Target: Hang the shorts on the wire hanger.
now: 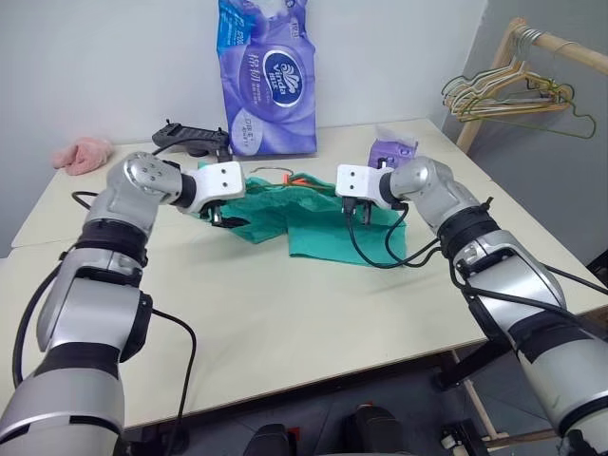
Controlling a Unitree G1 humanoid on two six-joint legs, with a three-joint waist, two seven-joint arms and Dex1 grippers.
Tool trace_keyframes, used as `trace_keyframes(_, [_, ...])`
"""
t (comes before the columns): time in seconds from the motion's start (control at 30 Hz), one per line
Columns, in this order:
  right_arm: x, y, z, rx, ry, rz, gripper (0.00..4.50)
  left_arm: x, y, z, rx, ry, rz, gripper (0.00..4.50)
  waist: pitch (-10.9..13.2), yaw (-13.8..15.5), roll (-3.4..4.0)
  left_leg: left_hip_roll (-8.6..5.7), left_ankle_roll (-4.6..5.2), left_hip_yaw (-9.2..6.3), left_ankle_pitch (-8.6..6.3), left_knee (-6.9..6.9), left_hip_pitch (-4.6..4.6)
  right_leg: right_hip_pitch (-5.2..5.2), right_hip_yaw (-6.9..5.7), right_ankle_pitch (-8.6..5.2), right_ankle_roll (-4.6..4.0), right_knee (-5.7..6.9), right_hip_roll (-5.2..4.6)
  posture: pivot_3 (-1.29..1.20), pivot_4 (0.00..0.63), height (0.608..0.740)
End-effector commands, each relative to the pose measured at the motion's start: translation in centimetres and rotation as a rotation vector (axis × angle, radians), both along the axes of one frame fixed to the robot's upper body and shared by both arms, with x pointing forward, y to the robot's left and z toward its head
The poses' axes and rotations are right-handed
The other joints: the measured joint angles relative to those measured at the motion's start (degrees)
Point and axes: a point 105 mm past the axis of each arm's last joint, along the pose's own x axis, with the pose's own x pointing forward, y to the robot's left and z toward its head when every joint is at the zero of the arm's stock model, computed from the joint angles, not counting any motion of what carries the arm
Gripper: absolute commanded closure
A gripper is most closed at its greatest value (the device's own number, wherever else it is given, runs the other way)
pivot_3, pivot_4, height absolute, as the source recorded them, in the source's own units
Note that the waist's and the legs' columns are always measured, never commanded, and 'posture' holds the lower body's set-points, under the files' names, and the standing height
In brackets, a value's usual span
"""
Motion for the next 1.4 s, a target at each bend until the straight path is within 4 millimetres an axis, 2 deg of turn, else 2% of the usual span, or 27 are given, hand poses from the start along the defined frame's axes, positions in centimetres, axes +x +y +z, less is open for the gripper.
trace_keyframes(0.03, [0.4,-1.7,0.9,0.035,-0.026,-0.042,4.50,-0.5,0.0,3.9,-0.043,-0.109,-0.057,0.01,0.0,0.1,0.00,-0.01,0.00,0.00,0.00,0.00,0.00,0.01,0.01,0.00,0.00,0.00,0.00,0.01,0.019,0.740])
trace_keyframes(0.2, [0.2,-4.0,-0.3,0.019,0.002,-0.084,4.50,-1.5,0.7,5.7,-0.091,-0.139,-0.067,0.01,0.0,0.0,0.01,0.00,0.00,0.02,0.00,0.00,0.00,0.00,0.02,0.00,0.00,0.00,0.00,0.01,0.017,0.740])
trace_keyframes(0.33, [-0.1,-6.5,-1.1,0.025,0.030,-0.138,4.50,-3.1,0.4,6.4,-0.232,-0.112,-0.110,0.01,0.0,0.0,0.01,0.00,0.00,0.03,0.00,0.00,0.01,0.01,0.03,0.00,0.00,0.01,0.00,0.02,0.012,0.740])
trace_keyframes(0.43, [-1.0,-10.5,-1.7,0.141,0.108,-0.276,4.50,-6.1,-1.5,4.8,-0.561,0.130,-0.150,0.01,-0.2,0.2,0.26,0.00,0.01,0.03,0.00,0.00,0.00,0.03,0.05,0.00,0.00,0.06,0.00,0.01,0.012,0.740])
trace_keyframes(0.5, [-1.9,-12.2,-1.9,0.230,0.153,-0.358,4.50,-7.3,-2.7,3.5,-0.658,0.211,-0.137,0.01,-0.2,0.5,0.26,0.00,0.01,-0.01,0.00,0.06,-0.04,0.07,0.03,-0.01,0.02,0.00,-0.01,0.00,0.012,0.740])
trace_keyframes(0.6, [-4.5,-15.2,-2.0,0.421,0.233,-0.523,4.50,-8.1,-5.8,2.7,-0.863,0.275,-0.124,0.01,-0.2,1.4,0.24,0.00,0.04,-0.08,-0.02,0.13,0.03,0.22,0.00,-0.01,0.02,-0.13,0.00,-0.04,0.011,0.740])
trace_keyframes(0.7, [-6.3,-16.6,-1.7,0.529,0.242,-0.640,4.50,-8.3,-7.7,2.3,-0.927,0.263,-0.105,0.01,-0.2,1.4,0.28,0.00,0.04,-0.08,-0.02,0.19,0.12,0.30,0.03,-0.01,0.03,-0.06,0.03,-0.07,0.008,0.740])
trace_keyframes(0.8, [-8.0,-20.5,-1.3,0.665,0.163,-0.877,4.50,-8.1,-10.9,1.3,-0.954,0.226,-0.120,0.01,-0.7,1.4,0.79,0.00,0.03,-0.05,-0.02,0.15,0.17,0.33,0.06,-0.01,0.03,-0.10,0.06,-0.11,0.005,0.740])
trace_keyframes(0.87, [-9.5,-24.2,-1.2,0.728,0.073,-1.084,4.50,-8.2,-13.5,0.9,-0.941,0.206,-0.162,0.01,-0.9,1.5,0.91,-0.02,0.04,-0.01,-0.02,0.11,0.24,0.43,0.10,-0.01,0.03,-0.23,0.06,-0.13,0.004,0.740])
trace_keyframes(0.93, [-11.3,-27.7,-1.1,0.737,-0.024,-1.275,4.50,-8.5,-15.8,0.7,-0.926,0.195,-0.216,0.01,-1.0,1.7,0.95,-0.05,0.04,-0.12,-0.03,0.09,0.40,0.70,0.02,0.00,0.04,-0.37,0.05,-0.15,0.001,0.740])
trace_keyframes(1.03, [-14.0,-31.3,-1.2,0.703,-0.126,-1.472,4.50,-9.4,-18.6,1.0,-0.969,0.246,-0.304,0.01,-1.4,1.4,1.14,-0.08,0.06,-0.10,-0.04,0.05,0.45,0.82,0.06,0.02,0.08,-0.57,0.07,-0.18,0.000,0.740])
trace_keyframes(1.13, [-16.3,-33.6,-0.9,0.740,-0.196,-1.629,4.50,-10.4,-21.5,1.4,-1.001,0.279,-0.400,0.01,-1.8,0.6,1.68,0.00,0.10,-0.07,-0.06,-0.10,0.38,0.99,0.09,0.02,0.10,-0.82,0.21,-0.21,0.000,0.740])
trace_keyframes(1.23, [-18.5,-36.1,-0.1,0.787,-0.290,-1.797,4.50,-10.6,-24.6,2.2,-1.041,0.270,-0.444,0.01,-2.1,-0.3,2.06,-0.03,0.27,0.05,-0.15,-0.11,0.43,1.07,0.20,-0.05,0.22,-0.87,0.37,-0.24,0.000,0.740])
trace_keyframes(1.33, [-19.9,-38.0,0.6,0.813,-0.365,-1.902,4.50,-10.2,-26.9,2.6,-1.048,0.243,-0.447,0.01,-2.2,-1.6,2.34,-0.08,0.51,0.09,-0.29,-0.12,0.72,1.44,0.27,-0.19,0.43,-1.01,0.51,-0.26,0.000,0.740])
trace_keyframes(1.4, [-20.5,-39.1,1.6,0.825,-0.426,-1.941,4.50,-10.0,-28.4,2.9,-1.051,0.219,-0.447,0.01,-2.4,-2.5,2.45,-0.03,0.97,0.12,-0.56,-0.18,1.22,2.01,0.30,-0.50,0.78,-1.26,0.61,-0.27,0.000,0.740])
